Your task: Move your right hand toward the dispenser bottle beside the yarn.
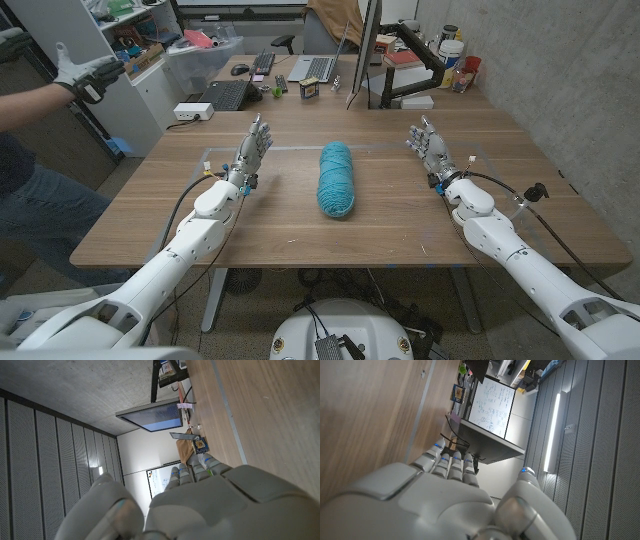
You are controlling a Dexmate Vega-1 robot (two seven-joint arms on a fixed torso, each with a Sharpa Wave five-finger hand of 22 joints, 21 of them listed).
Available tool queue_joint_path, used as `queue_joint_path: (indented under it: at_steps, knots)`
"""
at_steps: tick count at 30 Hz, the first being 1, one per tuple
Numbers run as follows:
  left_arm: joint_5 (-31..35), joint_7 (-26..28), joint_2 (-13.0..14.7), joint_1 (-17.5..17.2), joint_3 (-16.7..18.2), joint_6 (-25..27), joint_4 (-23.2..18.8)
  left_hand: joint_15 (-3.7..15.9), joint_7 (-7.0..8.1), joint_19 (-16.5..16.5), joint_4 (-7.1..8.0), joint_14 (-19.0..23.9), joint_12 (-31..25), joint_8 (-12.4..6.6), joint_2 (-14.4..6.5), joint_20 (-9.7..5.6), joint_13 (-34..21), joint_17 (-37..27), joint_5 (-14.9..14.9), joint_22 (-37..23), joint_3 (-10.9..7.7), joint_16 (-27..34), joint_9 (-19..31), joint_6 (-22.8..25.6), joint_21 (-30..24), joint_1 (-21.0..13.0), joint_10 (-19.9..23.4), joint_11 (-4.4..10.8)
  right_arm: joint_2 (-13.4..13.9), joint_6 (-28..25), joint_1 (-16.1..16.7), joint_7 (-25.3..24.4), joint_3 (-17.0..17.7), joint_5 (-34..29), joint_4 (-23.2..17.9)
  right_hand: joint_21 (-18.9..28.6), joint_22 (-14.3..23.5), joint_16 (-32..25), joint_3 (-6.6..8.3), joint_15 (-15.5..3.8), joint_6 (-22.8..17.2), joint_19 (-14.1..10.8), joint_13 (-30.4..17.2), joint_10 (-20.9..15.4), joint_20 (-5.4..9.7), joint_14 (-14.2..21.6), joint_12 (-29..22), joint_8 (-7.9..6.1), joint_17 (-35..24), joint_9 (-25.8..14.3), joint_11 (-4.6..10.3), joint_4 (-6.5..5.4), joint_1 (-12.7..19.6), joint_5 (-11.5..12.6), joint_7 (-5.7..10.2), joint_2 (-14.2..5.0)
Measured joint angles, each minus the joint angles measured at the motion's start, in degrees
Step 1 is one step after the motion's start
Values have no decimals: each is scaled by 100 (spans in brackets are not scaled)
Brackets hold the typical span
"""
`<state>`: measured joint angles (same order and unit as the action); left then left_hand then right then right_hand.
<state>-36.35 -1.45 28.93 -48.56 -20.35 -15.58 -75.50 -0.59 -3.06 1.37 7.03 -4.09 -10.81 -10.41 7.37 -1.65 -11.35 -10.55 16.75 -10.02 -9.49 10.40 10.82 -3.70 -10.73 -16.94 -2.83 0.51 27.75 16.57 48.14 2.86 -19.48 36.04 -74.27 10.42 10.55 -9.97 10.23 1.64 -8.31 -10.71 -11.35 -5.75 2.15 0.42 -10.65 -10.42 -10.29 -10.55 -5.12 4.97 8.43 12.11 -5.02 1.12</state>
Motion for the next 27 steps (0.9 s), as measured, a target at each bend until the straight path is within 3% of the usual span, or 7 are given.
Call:
queue_joint_path:
  at_steps: [13, 27]
  knots:
    - [251, -92, -180, -69, 244, 264, -113, 0, 0, 0, 0, 0, -21, -28, 0, 1, 17, 0, 21, 0, 0, -1, -1, 1, -8, 0, 0, 0, -387, -150, 78, 266, 485, -398, 11, 0, -1, -23, 0, 31, -31, 0, 17, -71, 0, 31, -44, 0, 1, 1, -11, 0, 0, 0, 31, 0]
    - [420, -198, -328, -72, 397, 443, -129, 0, 51, 0, -1, 0, -44, -84, -23, 2, 16, 1, 65, 1, 1, 24, -17, 96, -8, -22, 33, 32, -611, -295, 81, 509, 771, -750, 6, 44, -1, -23, -1, 40, -53, 1, 43, -89, 0, 83, -44, 0, 2, 1, 8, -1, 23, 0, 54, -24]
